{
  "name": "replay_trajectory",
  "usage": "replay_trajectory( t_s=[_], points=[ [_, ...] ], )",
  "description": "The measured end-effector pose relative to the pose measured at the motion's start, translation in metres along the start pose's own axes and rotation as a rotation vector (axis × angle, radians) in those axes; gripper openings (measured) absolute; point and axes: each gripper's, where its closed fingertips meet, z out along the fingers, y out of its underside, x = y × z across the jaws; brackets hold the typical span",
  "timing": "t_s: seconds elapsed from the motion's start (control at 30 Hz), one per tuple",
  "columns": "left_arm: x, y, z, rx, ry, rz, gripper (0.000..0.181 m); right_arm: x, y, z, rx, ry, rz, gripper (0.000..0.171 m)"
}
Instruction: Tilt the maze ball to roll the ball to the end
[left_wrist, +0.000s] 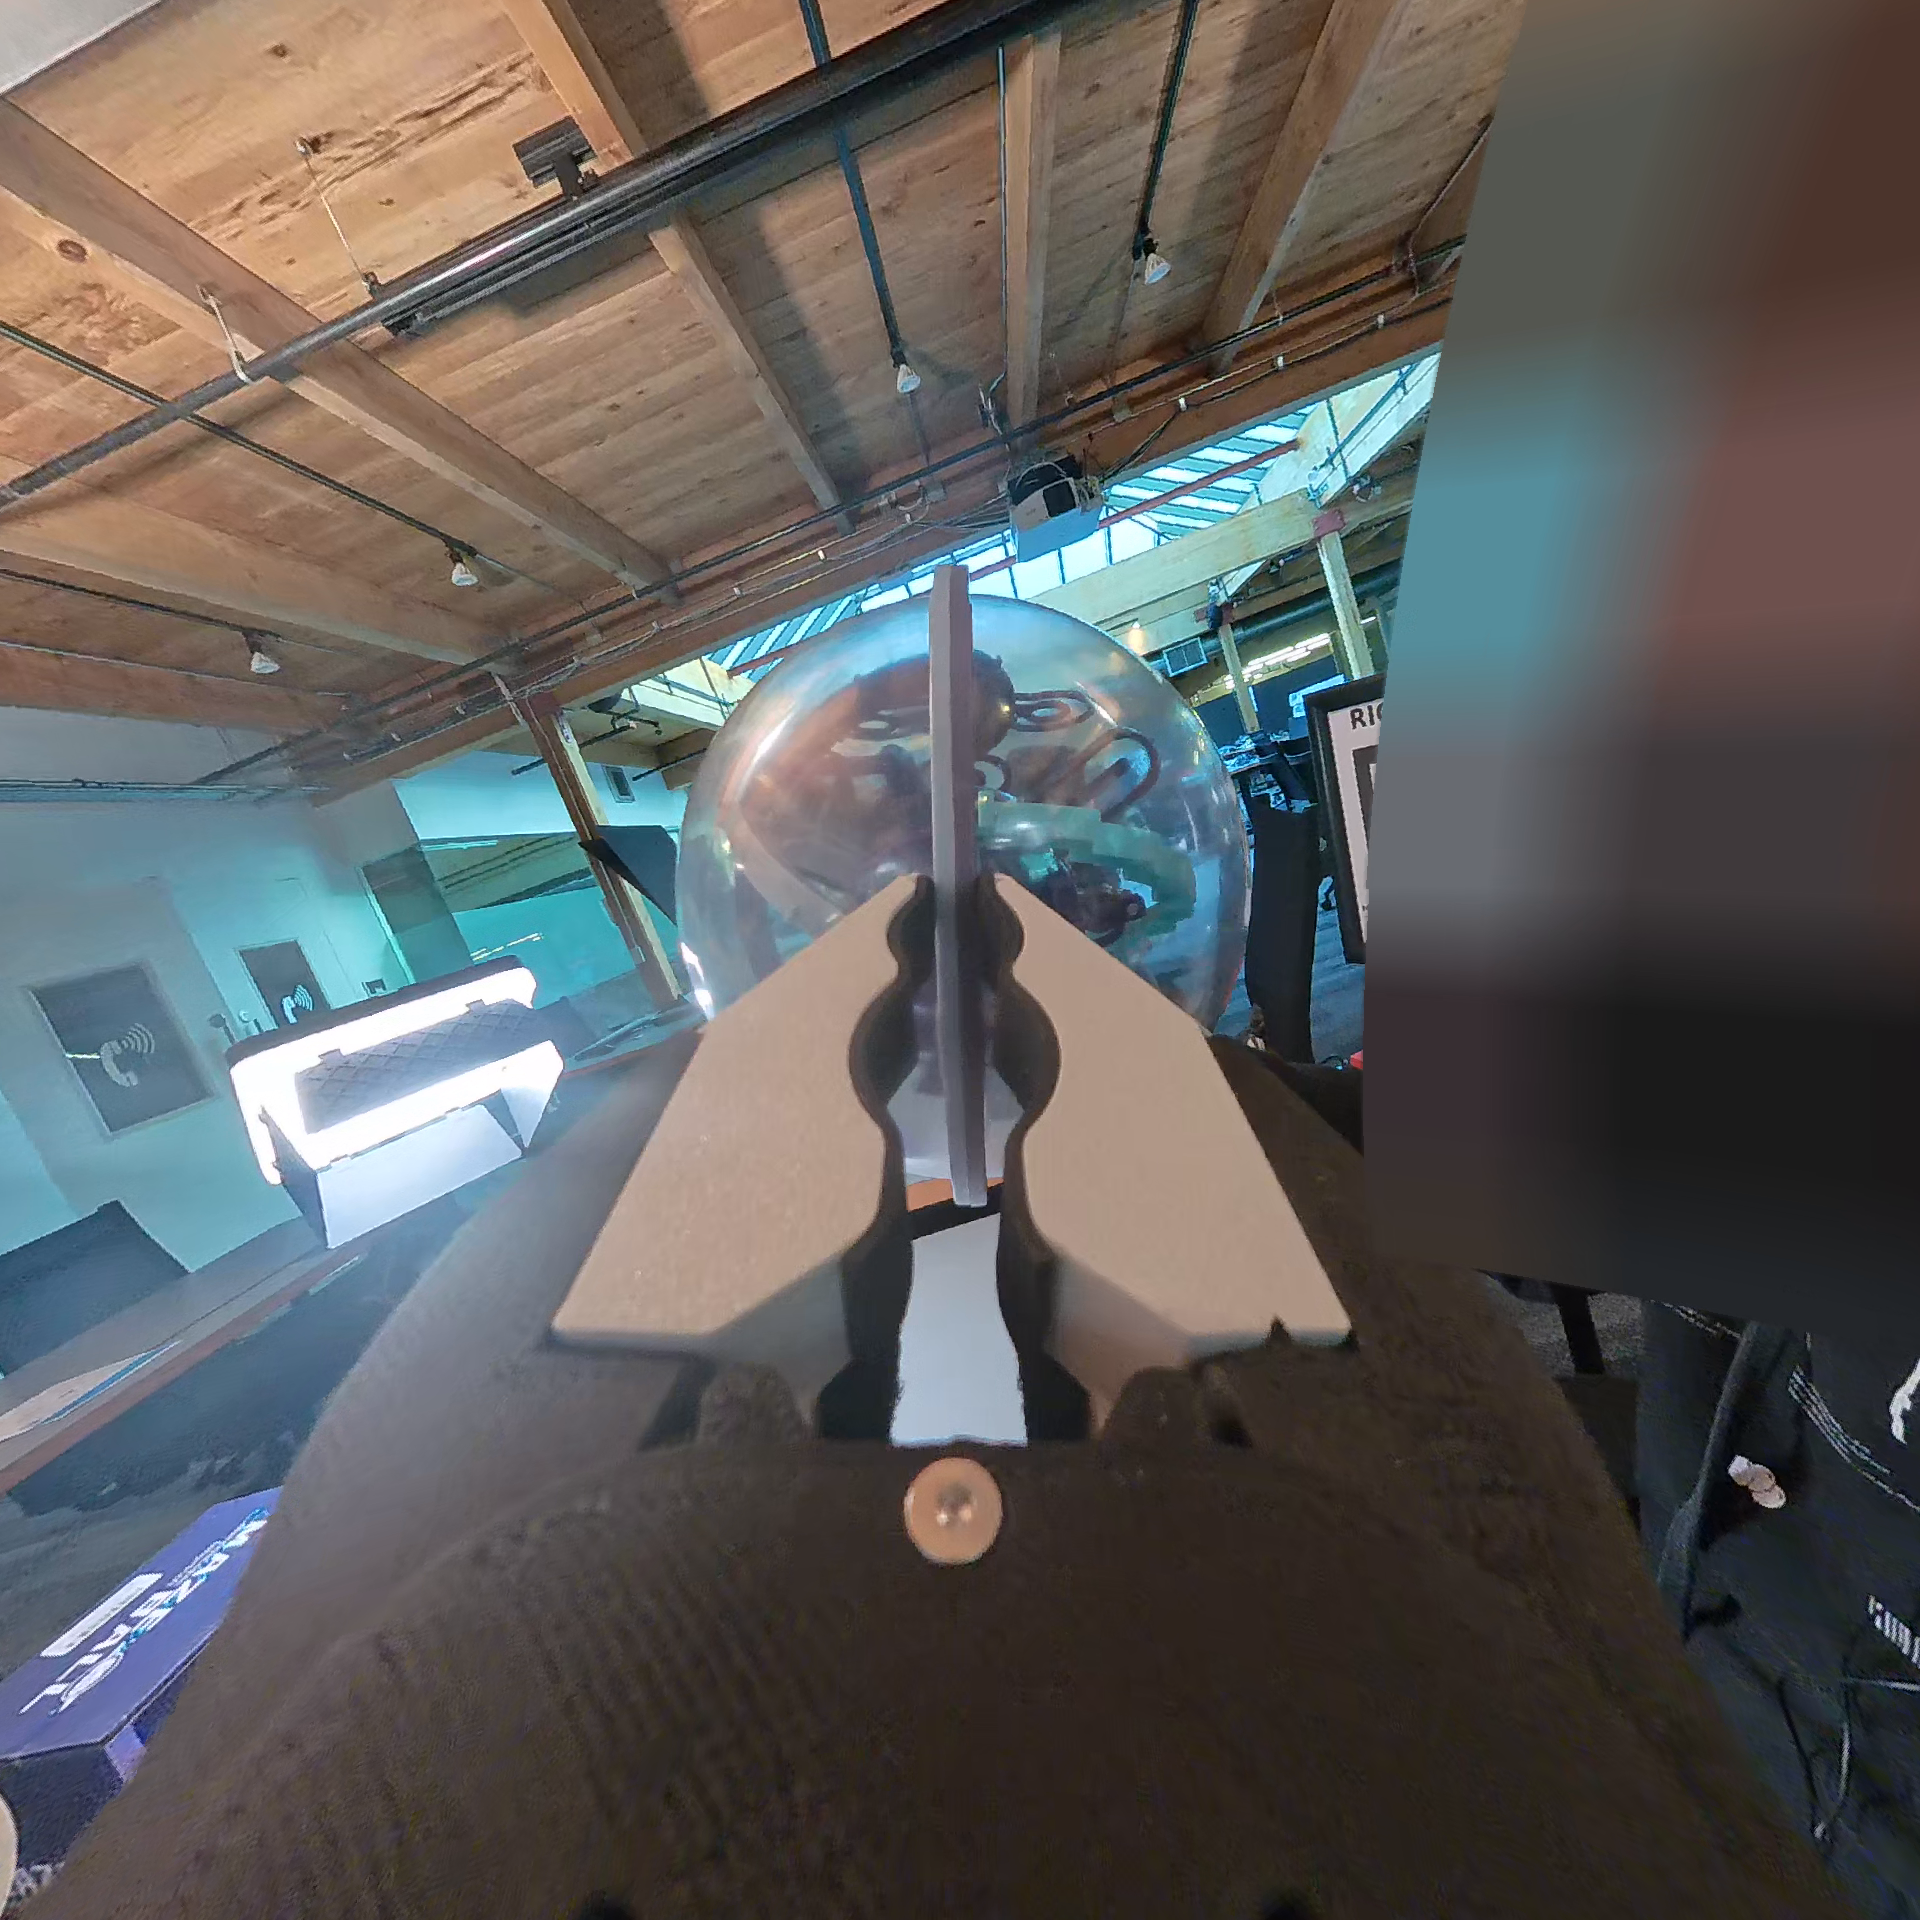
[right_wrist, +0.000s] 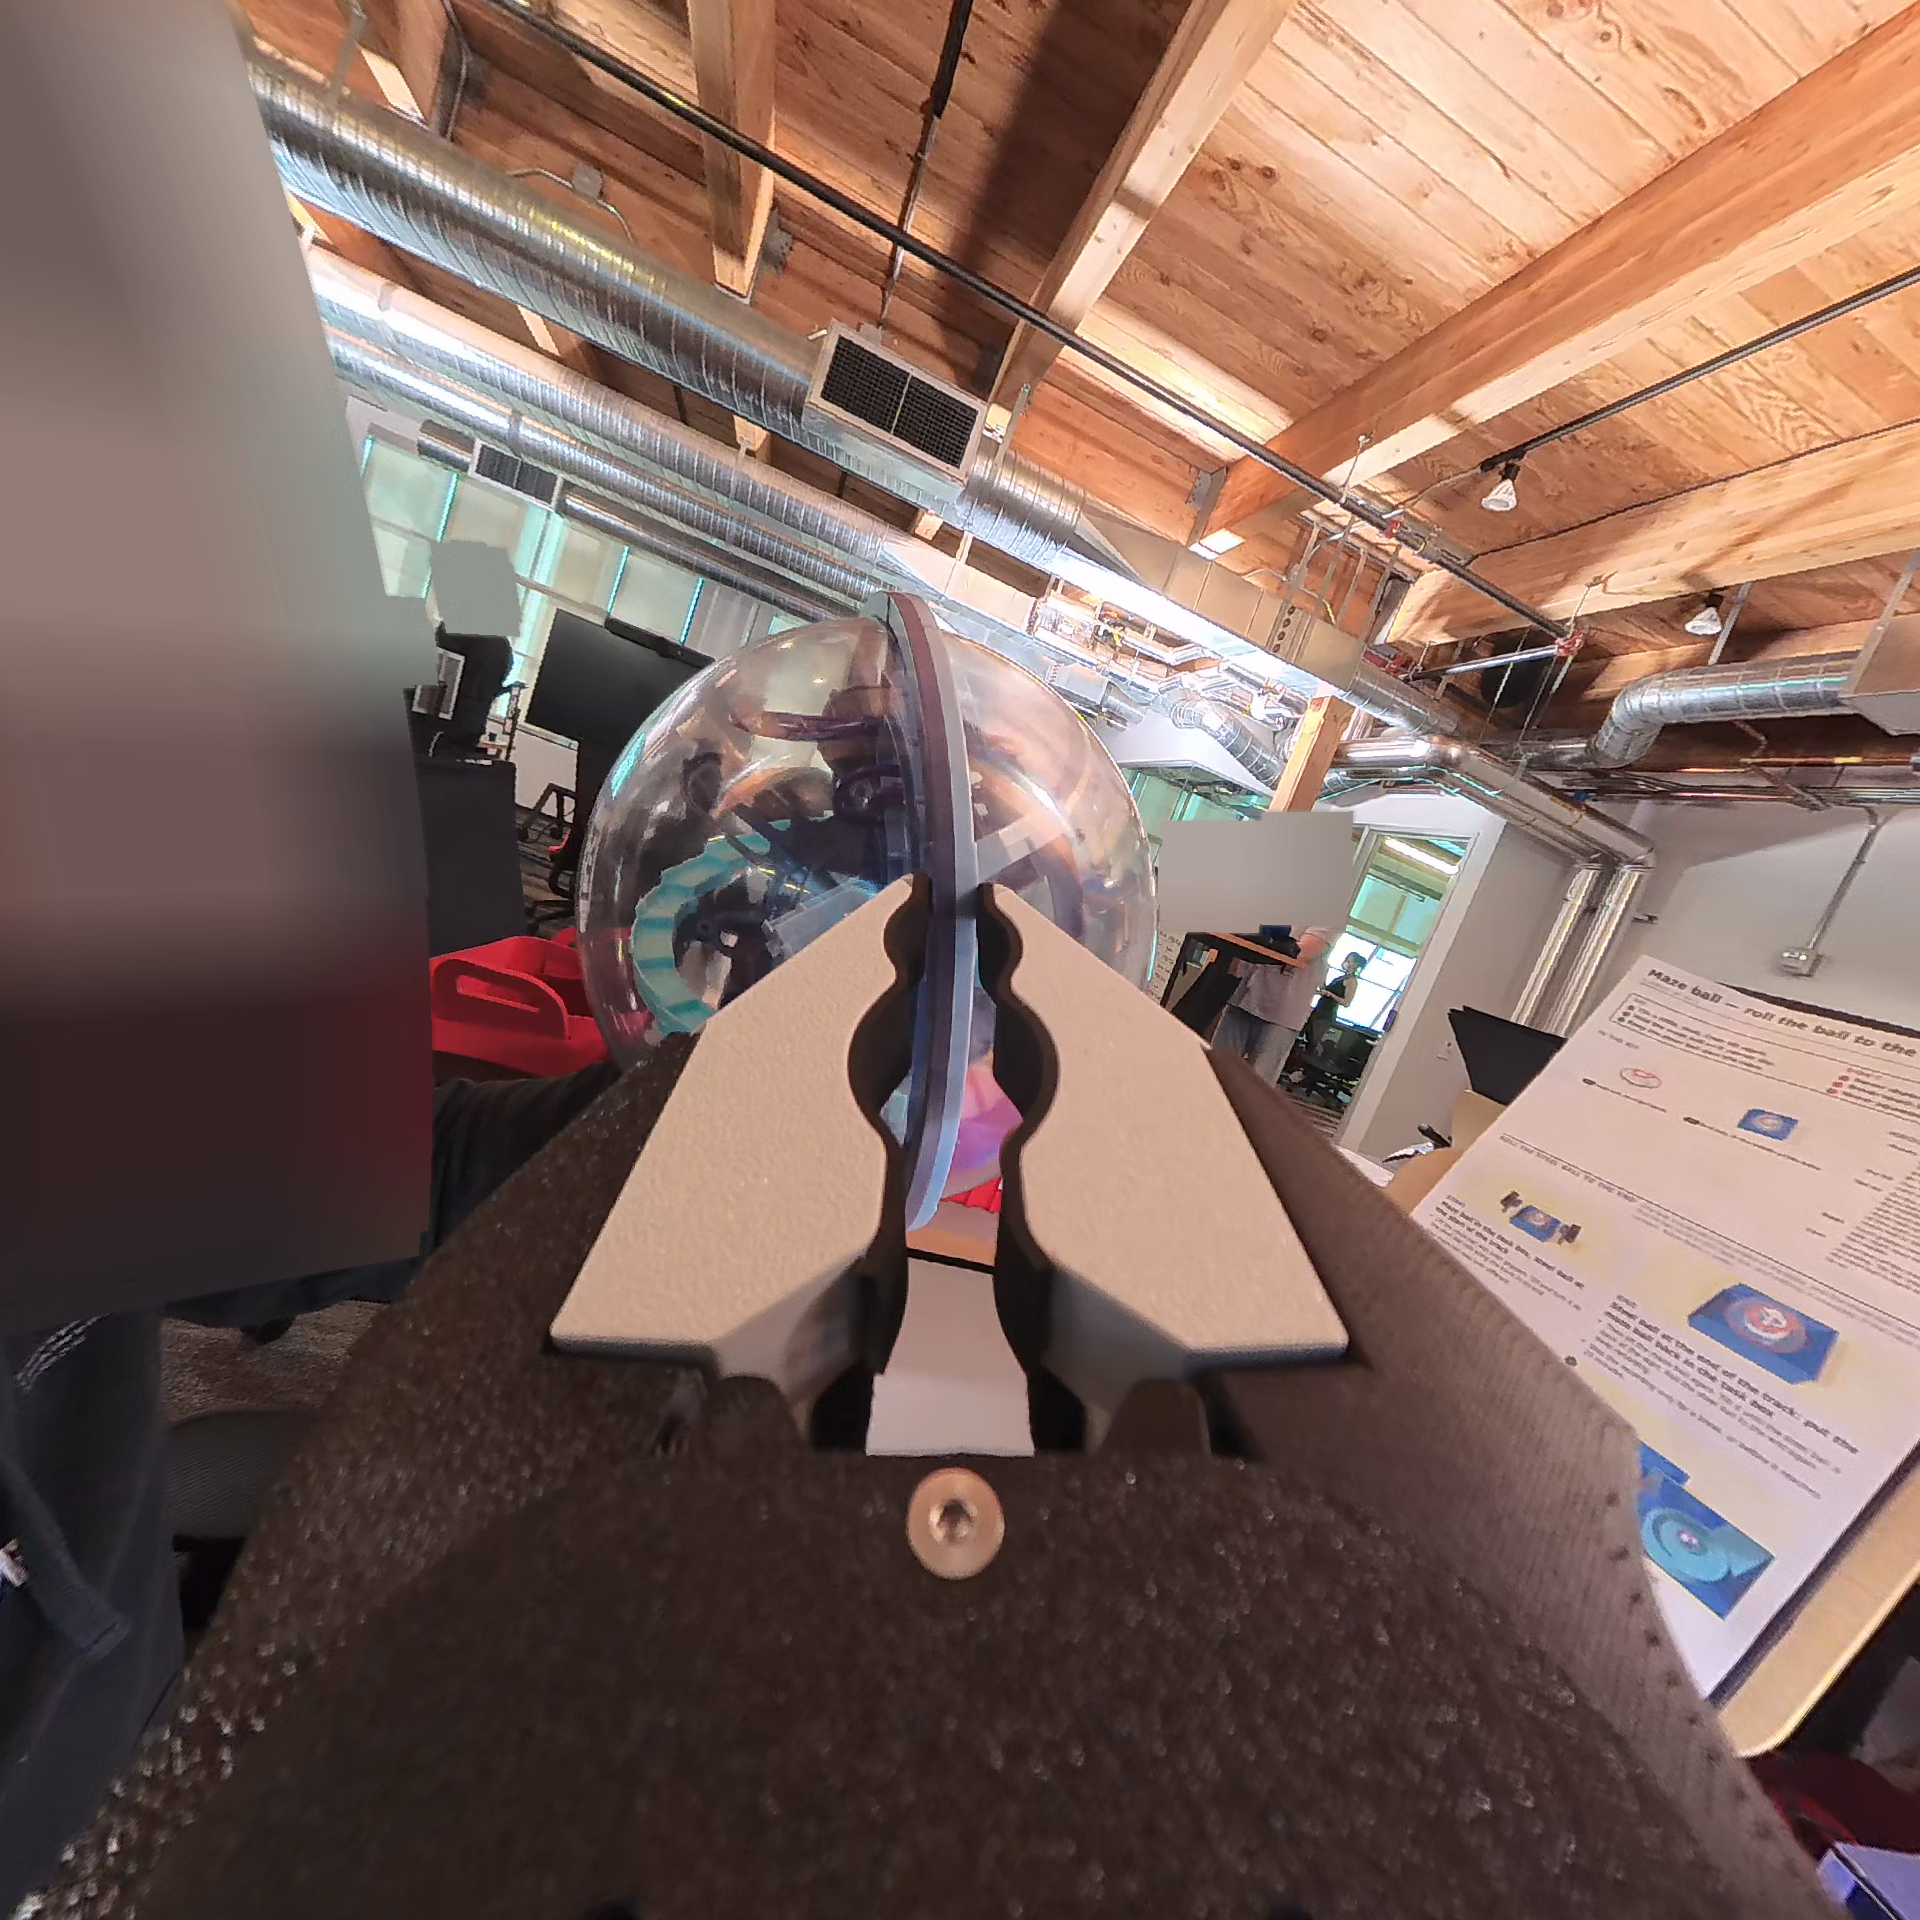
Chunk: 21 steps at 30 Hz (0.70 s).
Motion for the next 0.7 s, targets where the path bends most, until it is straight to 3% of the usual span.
replay_trajectory(
  t_s=[0.4, 0.7],
  points=[
    [0.005, 0.018, -0.002, -0.009, 0.002, -0.062, 0.007, -0.007, 0.006, -0.008, -0.024, 0.02, 0.014, 0.007],
    [0.022, 0.045, -0.017, -0.028, -0.003, -0.149, 0.007, -0.026, 0.042, -0.024, -0.055, 0.031, 0.109, 0.006]
  ],
)
